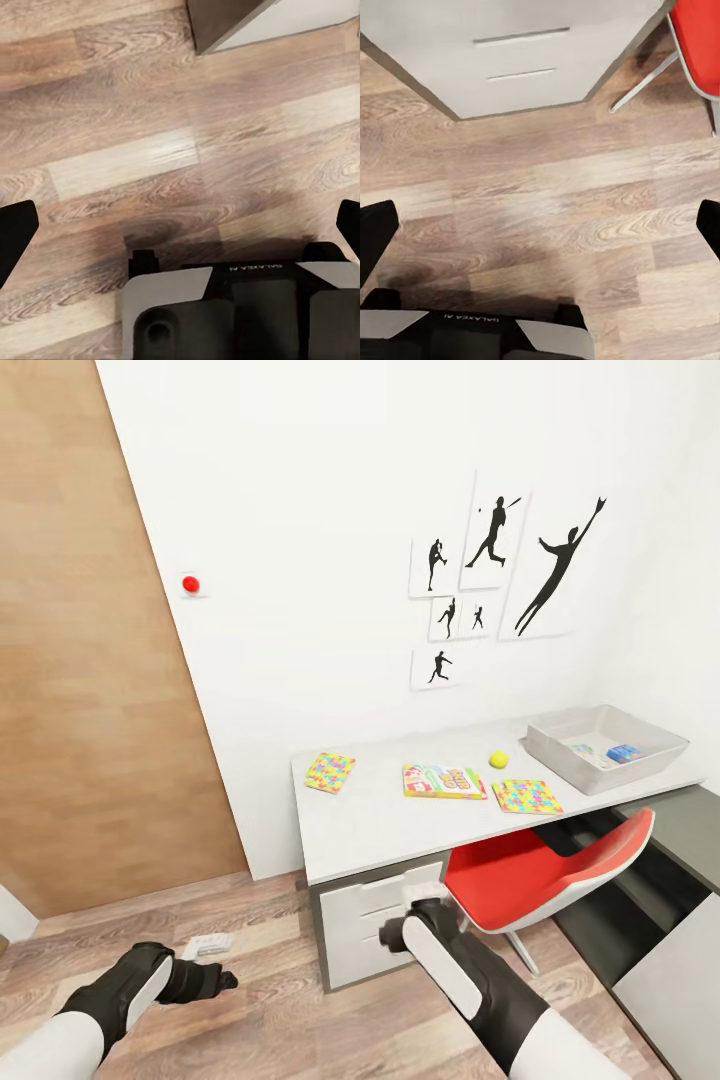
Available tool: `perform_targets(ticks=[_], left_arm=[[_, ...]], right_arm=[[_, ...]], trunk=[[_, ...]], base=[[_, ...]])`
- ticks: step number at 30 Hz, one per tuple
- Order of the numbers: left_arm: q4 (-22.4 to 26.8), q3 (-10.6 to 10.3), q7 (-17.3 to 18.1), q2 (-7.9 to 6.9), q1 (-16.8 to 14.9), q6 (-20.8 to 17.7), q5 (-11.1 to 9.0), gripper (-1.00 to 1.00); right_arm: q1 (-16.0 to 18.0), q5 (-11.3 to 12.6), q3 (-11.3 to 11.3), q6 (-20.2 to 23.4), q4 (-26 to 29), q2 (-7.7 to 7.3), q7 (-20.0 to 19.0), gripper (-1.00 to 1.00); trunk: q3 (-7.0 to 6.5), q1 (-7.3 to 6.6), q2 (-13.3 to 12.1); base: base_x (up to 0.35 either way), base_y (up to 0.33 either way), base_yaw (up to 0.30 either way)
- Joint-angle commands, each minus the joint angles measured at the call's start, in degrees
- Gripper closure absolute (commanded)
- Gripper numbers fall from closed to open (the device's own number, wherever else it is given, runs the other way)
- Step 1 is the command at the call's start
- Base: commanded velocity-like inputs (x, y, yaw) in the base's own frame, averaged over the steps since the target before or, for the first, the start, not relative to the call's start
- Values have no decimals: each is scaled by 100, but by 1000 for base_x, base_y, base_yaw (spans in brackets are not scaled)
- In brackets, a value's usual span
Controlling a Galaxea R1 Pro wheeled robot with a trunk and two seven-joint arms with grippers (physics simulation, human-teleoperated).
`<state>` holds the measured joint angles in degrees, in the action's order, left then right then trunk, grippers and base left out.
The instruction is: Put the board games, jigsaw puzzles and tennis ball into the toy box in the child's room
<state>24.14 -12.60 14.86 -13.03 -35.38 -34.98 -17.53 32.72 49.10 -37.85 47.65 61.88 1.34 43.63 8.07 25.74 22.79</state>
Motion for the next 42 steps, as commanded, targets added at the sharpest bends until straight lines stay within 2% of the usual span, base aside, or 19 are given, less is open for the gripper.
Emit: perform_targets(ticks=[1,5,7,8,9,11,13,14,16,18,23,30,33,34,36,37,39,40,42], left_arm=[[101,-29,42,-79,-4,-81,-48,-100],[435,-15,420,-328,-4,-406,-66,-100],[702,-9,851,-539,-4,-681,-71,-100],[900,-5,1201,-693,-4,-853,-67,-100],[1002,-3,1387,-774,-4,-934,-65,-100],[1374,48,2127,-1070,-6,-1222,-56,-100],[1518,105,2454,-1199,-16,-1354,-51,-100],[1630,192,2738,-1323,-28,-1478,-48,-100],[1712,302,2972,-1424,-47,-1581,-49,-100],[1881,530,3307,-1547,-96,-1743,-49,-100],[2210,792,3563,-1640,-352,-2106,-39,-100],[2321,1065,3629,-1660,-586,-2210,-47,-100],[2362,1102,3634,-1661,-702,-2223,-45,-100],[2375,1111,3635,-1660,-777,-2226,-48,-100],[2393,1117,3636,-1658,-826,-2229,-55,-100],[2406,1121,3635,-1650,-859,-2225,-49,-100],[2414,1123,3631,-1644,-880,-2209,-43,-100],[2419,1127,3625,-1635,-897,-2189,-39,-100],[2423,1130,3622,-1625,-916,-2176,-38,-100]], right_arm=[[-8,59,41,206,316,-8,59,-100],[-30,116,366,520,986,-19,58,-100],[-29,225,620,600,1294,-24,58,-100],[-26,336,776,630,1465,-26,58,-100],[-25,399,844,643,1539,-28,58,-100],[-17,668,1032,669,1778,-37,58,-100],[-15,787,1083,674,1869,-40,59,-100],[-14,881,1116,678,1936,-44,59,-100],[-13,945,1139,683,1981,-48,58,-100],[-12,1016,1189,689,2080,-52,58,-100],[-20,1061,1431,697,2443,-55,52,-100],[-236,1235,1801,694,2646,-55,-60,-100],[-349,1347,1971,693,2724,-57,-468,-100],[-405,1374,2065,691,2746,-61,-781,-100],[-468,1387,2170,685,2760,-83,-1144,-100],[-537,1395,2287,677,2769,-137,-1519,-100],[-598,1400,2403,666,2775,-212,-1881,-100],[-648,1400,2515,650,2775,-300,-2218,-100],[-685,1392,2599,629,2768,-387,-2501,-100]], trunk=[[13,4,12],[13,4,12],[13,4,12],[13,4,12],[13,4,12],[13,4,12],[13,4,12],[13,4,12],[13,4,12],[13,4,12],[13,4,12],[13,4,12],[13,4,12],[13,4,12],[13,4,12],[13,4,12],[13,4,12],[13,4,12],[13,4,12]], base=[[0,0,0],[0,0,0],[0,0,0],[0,0,0],[0,0,0],[0,0,0],[0,0,0],[0,0,0],[0,0,0],[0,0,0],[0,0,0],[0,0,0],[0,0,0],[0,0,0],[0,0,0],[0,0,0],[0,0,0],[0,0,0],[0,0,0]])
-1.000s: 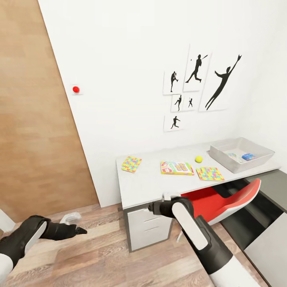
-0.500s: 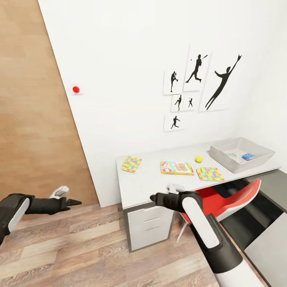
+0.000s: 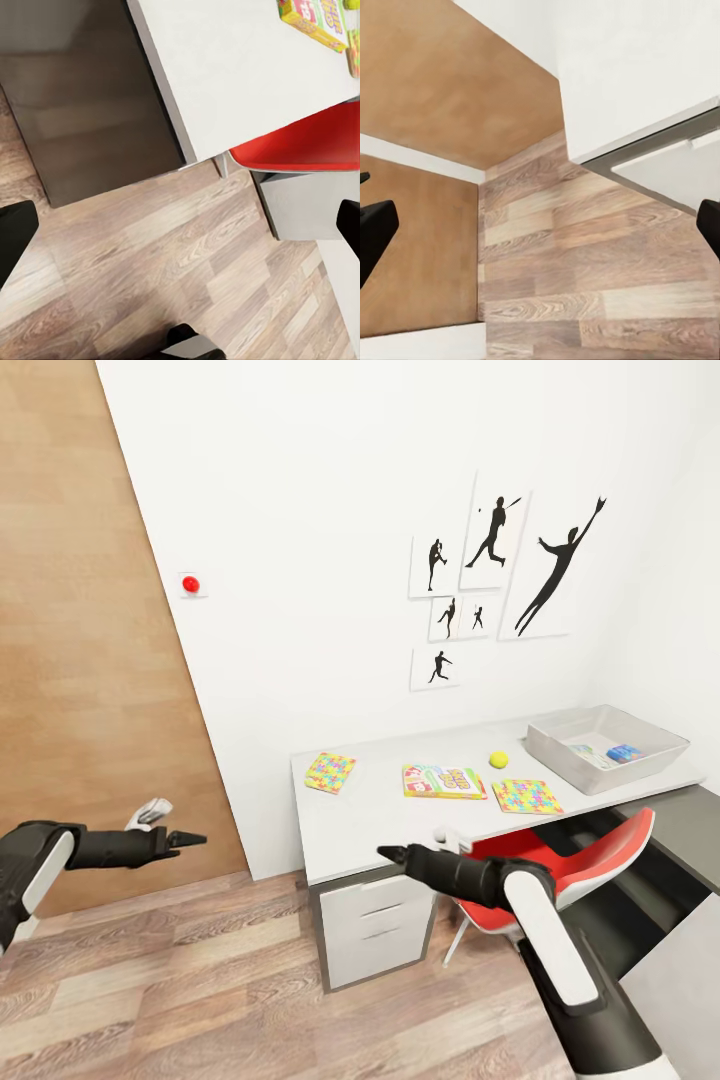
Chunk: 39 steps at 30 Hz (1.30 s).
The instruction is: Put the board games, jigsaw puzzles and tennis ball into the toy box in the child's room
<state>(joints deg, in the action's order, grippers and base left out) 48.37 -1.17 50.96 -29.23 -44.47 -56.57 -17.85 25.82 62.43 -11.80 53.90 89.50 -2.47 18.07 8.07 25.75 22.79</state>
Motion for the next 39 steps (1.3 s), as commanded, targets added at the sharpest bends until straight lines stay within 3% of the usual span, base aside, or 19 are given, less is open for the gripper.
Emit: perform_targets(ticks=[1,3,9,31,39], left_arm=[[3,-11,12,1,-14,-12,-8,-100],[18,-8,15,11,-33,-2,-13,-100],[92,-6,12,23,-55,11,-19,-100],[172,58,28,23,-61,15,-26,-100],[173,92,33,2,-59,15,-26,-100]], right_arm=[[-7,55,24,-10,1,-43,-61,-100],[-33,48,83,-59,-14,-120,-303,-100],[-70,42,128,-138,-24,-181,-516,-100],[-94,49,144,-152,-29,-191,-577,-100],[-94,49,143,-152,-29,-192,-577,-100]], trunk=[[13,4,13],[13,4,13],[13,4,13],[14,4,13],[44,4,13]], base=[[0,0,0],[0,0,0],[0,0,0],[33,25,-2],[29,23,-161]])
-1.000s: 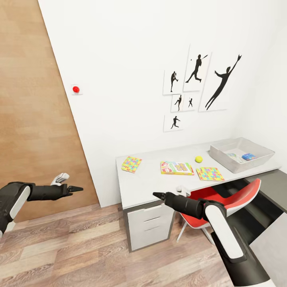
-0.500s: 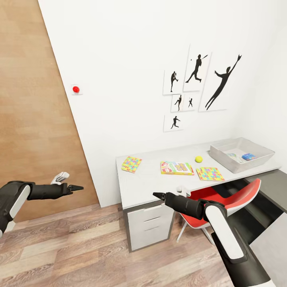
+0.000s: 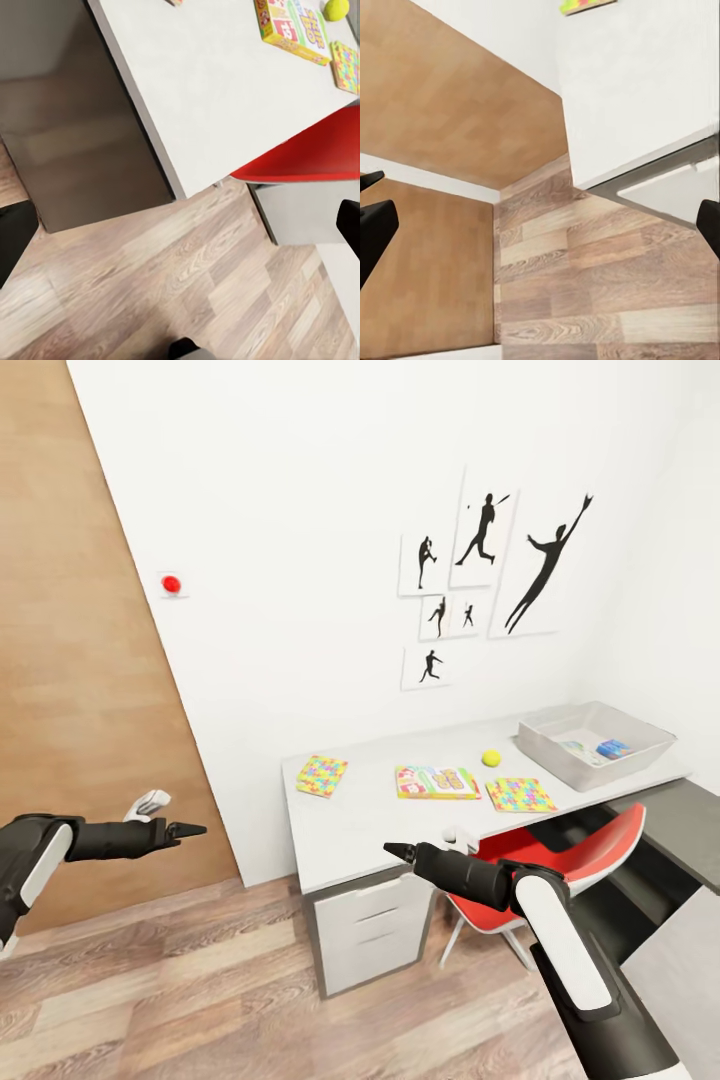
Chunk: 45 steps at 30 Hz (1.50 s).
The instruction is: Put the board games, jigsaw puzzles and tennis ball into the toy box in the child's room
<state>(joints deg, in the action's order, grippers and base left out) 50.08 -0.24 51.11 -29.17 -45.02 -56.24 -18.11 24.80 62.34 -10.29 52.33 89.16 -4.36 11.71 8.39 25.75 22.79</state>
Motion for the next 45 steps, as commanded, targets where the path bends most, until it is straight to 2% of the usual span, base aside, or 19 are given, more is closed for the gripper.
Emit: perform_targets(ticks=[1,9,38,45], left_arm=[[2,32,19,-3,-3,-19,0,-100],[2,109,22,-1,-3,-19,-8,-100],[2,135,22,-16,0,-19,-9,-100],[8,143,13,-34,-2,-16,-5,-100]], right_arm=[[7,59,-8,6,5,-3,60,-100],[7,59,-8,6,5,-4,60,-100],[7,54,0,6,5,-4,60,-100],[7,50,-3,4,-1,-4,59,-100]], trunk=[[18,4,13],[60,4,13],[214,4,13],[252,4,13]], base=[[5,4,-225],[1,1,-236],[0,1,-240],[85,132,-240]])
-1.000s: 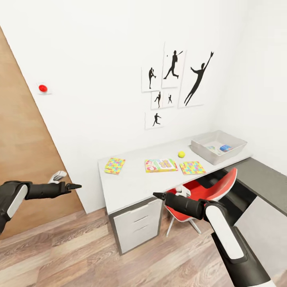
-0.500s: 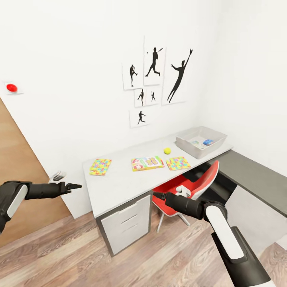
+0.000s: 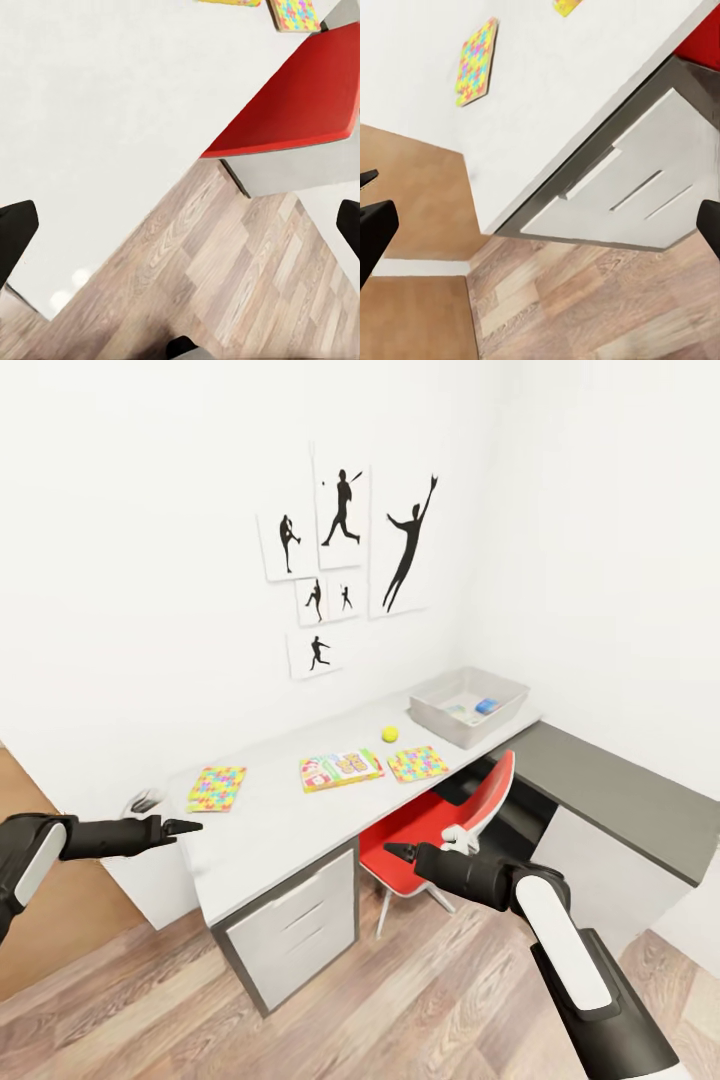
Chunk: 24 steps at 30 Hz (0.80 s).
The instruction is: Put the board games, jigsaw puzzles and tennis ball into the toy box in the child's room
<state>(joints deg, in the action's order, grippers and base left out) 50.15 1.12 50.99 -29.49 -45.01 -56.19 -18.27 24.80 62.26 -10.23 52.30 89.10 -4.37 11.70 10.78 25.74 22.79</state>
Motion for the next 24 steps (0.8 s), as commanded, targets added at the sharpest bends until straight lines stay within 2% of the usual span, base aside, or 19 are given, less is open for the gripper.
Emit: perform_targets(ticks=[1,6,15,24], left_arm=[[12,6,23,-2,-4,-19,12,-100],[291,-6,11,-4,-1,-15,24,-100],[533,-16,-71,2,9,-15,49,-100],[589,20,-89,-18,24,429,84,-100]], right_arm=[[7,59,-10,5,4,-3,60,-100],[7,56,-13,0,3,-3,60,-100],[7,58,-59,7,2,-3,56,-100],[7,51,-107,8,7,-3,57,-100]], trunk=[[17,4,12],[38,4,12],[44,4,12],[44,4,12]], base=[[57,68,-238],[23,28,-189],[3,4,-36],[0,0,-2]])
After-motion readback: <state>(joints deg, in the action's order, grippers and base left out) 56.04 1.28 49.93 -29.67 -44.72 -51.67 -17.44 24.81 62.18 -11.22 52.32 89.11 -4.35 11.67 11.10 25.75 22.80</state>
